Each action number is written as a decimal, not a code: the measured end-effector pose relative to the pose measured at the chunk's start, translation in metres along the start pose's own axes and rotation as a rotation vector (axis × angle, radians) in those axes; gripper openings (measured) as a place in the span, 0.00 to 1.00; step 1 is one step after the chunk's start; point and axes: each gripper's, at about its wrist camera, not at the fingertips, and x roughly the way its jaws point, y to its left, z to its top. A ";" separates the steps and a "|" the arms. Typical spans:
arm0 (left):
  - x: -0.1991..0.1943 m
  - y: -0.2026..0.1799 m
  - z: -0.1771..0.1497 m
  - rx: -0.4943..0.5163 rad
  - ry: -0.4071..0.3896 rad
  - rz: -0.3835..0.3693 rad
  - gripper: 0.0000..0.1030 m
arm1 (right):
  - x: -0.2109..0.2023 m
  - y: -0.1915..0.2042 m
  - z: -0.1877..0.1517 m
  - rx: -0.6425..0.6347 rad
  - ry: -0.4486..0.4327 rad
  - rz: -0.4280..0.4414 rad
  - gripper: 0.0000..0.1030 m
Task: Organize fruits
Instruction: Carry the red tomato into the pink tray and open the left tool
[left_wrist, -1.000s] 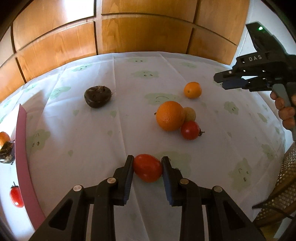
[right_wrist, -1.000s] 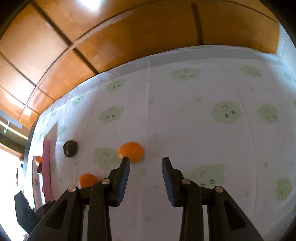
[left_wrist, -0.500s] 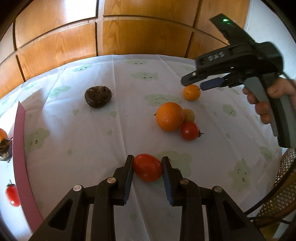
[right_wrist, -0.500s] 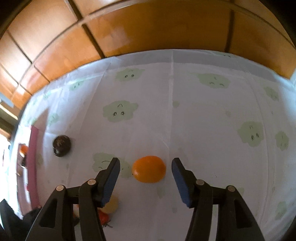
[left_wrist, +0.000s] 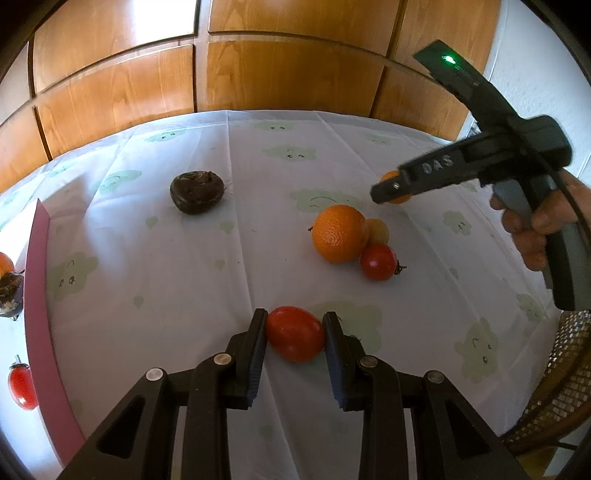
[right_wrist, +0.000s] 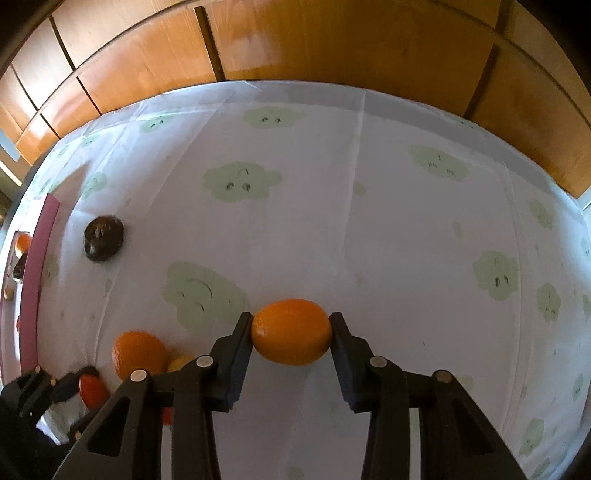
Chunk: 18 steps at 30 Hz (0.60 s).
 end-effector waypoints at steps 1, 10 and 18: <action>0.000 0.000 0.000 0.002 0.000 0.002 0.30 | 0.002 -0.003 -0.003 0.015 0.007 0.009 0.40; -0.011 0.002 0.005 -0.023 0.012 -0.007 0.29 | 0.001 -0.012 -0.004 0.037 -0.025 0.039 0.40; -0.077 0.038 0.015 -0.135 -0.098 -0.004 0.29 | -0.001 -0.008 -0.006 0.019 -0.031 0.022 0.40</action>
